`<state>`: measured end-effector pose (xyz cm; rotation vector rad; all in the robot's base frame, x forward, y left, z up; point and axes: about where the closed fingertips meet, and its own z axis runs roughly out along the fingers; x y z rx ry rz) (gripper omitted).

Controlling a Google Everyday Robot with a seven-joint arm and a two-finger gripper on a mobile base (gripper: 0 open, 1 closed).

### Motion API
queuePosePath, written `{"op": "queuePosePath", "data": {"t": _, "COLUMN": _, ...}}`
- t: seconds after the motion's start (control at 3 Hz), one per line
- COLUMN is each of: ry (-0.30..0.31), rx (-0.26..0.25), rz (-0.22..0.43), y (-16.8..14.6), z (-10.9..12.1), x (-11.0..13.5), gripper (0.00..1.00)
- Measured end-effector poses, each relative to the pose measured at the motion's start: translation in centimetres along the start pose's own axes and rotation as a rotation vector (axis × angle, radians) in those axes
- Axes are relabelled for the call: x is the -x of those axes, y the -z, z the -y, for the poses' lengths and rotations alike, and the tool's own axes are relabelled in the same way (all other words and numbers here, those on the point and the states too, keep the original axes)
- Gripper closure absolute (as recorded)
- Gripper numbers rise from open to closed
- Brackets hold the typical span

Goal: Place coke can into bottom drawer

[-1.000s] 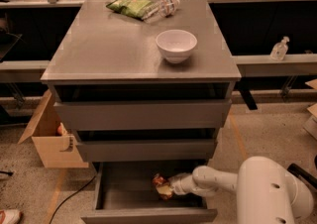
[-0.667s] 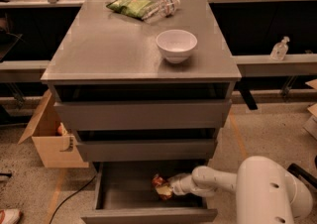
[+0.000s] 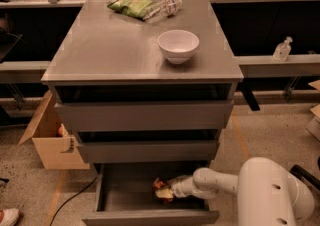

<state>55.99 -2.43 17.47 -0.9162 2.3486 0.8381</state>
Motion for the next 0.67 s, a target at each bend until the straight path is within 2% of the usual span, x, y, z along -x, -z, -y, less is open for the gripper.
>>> {"op": "queuePosePath", "data": {"t": 0.33, "ry": 0.000, "rx": 0.003, "rz": -0.001, "y": -0.15, "z": -0.15, "x": -0.04, "gripper": 0.00}}
{"op": "queuePosePath", "data": {"t": 0.67, "ry": 0.000, "rx": 0.003, "rz": -0.001, "y": -0.15, "z": -0.16, "x": -0.04, "gripper": 0.00}}
